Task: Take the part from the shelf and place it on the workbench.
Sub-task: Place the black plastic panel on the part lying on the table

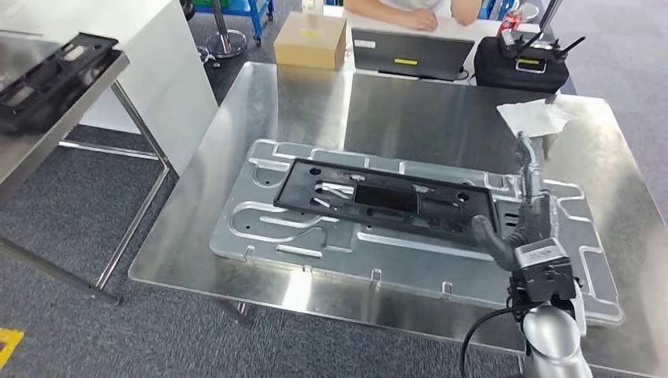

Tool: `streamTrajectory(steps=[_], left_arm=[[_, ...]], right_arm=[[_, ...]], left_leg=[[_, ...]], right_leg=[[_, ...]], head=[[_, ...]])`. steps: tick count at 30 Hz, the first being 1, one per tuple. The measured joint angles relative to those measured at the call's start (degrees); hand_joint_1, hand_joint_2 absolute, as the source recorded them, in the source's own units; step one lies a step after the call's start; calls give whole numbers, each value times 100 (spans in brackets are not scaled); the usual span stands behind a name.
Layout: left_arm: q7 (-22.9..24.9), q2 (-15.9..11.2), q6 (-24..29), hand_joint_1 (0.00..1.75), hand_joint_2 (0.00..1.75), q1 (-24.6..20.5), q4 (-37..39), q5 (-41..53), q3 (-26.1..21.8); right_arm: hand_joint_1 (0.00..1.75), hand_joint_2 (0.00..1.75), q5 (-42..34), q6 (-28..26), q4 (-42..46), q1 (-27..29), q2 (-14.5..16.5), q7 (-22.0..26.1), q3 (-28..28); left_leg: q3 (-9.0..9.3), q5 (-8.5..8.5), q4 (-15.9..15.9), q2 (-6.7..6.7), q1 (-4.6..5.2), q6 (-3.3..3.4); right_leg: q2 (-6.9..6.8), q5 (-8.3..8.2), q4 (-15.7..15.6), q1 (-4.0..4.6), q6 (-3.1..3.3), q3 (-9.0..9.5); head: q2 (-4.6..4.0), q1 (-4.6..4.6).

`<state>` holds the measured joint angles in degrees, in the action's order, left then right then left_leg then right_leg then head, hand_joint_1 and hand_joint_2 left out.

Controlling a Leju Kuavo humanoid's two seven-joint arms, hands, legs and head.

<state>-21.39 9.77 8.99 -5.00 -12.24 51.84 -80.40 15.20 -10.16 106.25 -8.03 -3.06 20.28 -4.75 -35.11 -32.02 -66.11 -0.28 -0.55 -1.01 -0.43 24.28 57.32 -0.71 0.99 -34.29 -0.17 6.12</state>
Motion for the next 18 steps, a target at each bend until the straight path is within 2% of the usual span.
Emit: streamTrajectory(steps=[1,2,3,4,6,8,11,12,13,14,16,17,18], left_arm=[[-11,1,-15,0,0,2,0,-19,-9],[-29,1,-32,0,0,4,0,-38,-20],[-51,1,-52,0,0,5,0,-53,-33],[-70,1,-73,0,0,5,0,-62,-45],[-88,-2,-98,0,0,3,0,-62,-62],[-89,-4,-110,0,0,1,0,-45,-70],[-90,-5,-127,0,0,4,0,-23,-71],[-90,-6,-132,0,0,3,0,-22,-71],[-90,-7,-137,0,0,0,0,-21,-71],[-89,-7,-142,0,0,-2,0,-20,-71],[-87,-9,-153,0,0,-6,0,-12,-71],[-86,-10,-161,0,0,-7,0,-7,-71],[-85,-11,-169,0,0,-8,0,4,-71]], right_arm=[[0,0,-24,-6,142,187,-15,54,93],[0,0,-34,-17,277,390,-21,108,178],[0,0,-33,-38,411,596,-24,167,257],[0,0,-22,-68,543,806,-18,231,329],[0,0,4,-135,838,1256,12,388,492],[0,0,14,-206,1122,1687,74,557,682],[0,0,-83,-244,1454,2270,181,798,1001],[0,0,-141,-225,1542,2457,219,871,1126],[0,0,-202,-187,1619,2626,264,937,1268],[0,0,-256,-134,1679,2760,313,992,1408],[0,0,-353,1,1756,2947,431,1065,1673],[0,0,-403,85,1779,3011,501,1088,1797],[0,0,-451,175,1797,3066,577,1104,1923]], left_leg=[[-169,-179,-375,0,-9,-17],[-291,-279,-652,1,-18,-33],[-329,-277,-749,2,-23,-43],[-256,-161,-615,2,-27,-46],[124,196,129,0,-29,-18],[412,400,702,-6,-10,38],[432,473,809,-7,11,138],[419,513,831,-1,6,183],[393,558,855,8,-1,232],[355,606,875,22,-10,270],[248,685,870,49,2,301],[183,728,864,62,8,301],[115,772,855,73,13,297]], right_leg=[[-7,-1,5,1,10,2],[-12,-4,10,2,13,1],[-14,-2,15,2,12,0],[-13,0,22,1,8,-1],[-11,12,46,2,-17,-2],[-9,17,84,21,-67,-17],[-8,-18,95,25,-168,-32],[-2,22,122,14,-201,-45],[7,154,229,2,-232,-86],[18,373,443,-8,-257,-161],[31,924,1144,-17,-297,-373],[31,1093,1469,-18,-311,-438],[31,1135,1649,-18,-317,-425]], head=[[0,0],[0,0],[-1,0],[-1,0],[-1,0],[0,-1],[0,-1],[0,-1],[0,-2],[0,-2],[0,-2],[0,-2],[0,-2]])
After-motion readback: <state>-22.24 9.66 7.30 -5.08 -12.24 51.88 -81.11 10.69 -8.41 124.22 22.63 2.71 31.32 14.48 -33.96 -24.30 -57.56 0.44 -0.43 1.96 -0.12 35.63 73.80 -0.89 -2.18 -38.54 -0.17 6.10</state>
